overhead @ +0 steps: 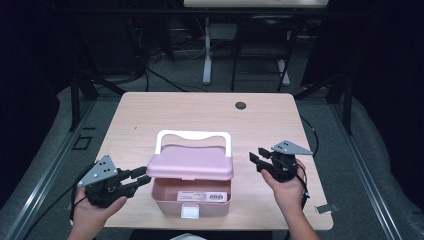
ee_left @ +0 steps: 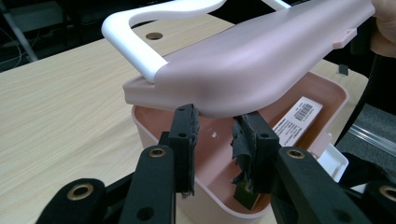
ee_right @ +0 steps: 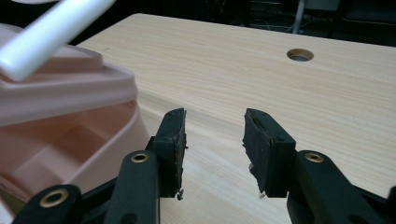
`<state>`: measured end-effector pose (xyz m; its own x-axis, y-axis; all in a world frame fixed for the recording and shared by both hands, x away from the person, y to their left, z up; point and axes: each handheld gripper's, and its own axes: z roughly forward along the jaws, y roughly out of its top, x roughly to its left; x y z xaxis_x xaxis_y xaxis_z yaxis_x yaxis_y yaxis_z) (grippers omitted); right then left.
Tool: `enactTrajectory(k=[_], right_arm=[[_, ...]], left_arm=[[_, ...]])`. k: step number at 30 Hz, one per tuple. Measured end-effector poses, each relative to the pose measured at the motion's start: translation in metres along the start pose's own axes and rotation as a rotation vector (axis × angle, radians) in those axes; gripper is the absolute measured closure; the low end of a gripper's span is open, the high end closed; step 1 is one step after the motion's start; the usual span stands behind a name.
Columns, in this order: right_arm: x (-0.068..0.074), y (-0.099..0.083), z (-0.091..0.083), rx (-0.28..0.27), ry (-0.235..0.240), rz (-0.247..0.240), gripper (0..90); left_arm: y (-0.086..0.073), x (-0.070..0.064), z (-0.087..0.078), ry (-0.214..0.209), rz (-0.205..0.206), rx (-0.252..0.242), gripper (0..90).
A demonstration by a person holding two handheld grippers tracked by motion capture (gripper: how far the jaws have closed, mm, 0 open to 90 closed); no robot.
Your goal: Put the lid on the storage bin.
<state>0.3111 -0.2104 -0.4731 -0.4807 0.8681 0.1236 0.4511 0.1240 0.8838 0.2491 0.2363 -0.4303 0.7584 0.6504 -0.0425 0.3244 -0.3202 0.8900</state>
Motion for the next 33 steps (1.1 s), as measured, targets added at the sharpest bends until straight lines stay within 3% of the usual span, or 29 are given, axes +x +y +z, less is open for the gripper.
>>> enactTrajectory(k=[12,23,33], right_arm=[[-0.009,-0.013,0.005,0.005,-0.027,0.035,58.0],[-0.013,-0.019,0.007,0.015,-0.027,0.051,58.0],[-0.014,-0.022,0.008,0.022,-0.021,0.065,58.0]], left_arm=[[-0.008,0.000,0.001,-0.009,-0.014,0.005,70.6],[-0.013,-0.001,0.001,-0.012,0.001,0.028,71.6],[-0.017,0.000,-0.001,-0.025,-0.014,0.027,72.2]])
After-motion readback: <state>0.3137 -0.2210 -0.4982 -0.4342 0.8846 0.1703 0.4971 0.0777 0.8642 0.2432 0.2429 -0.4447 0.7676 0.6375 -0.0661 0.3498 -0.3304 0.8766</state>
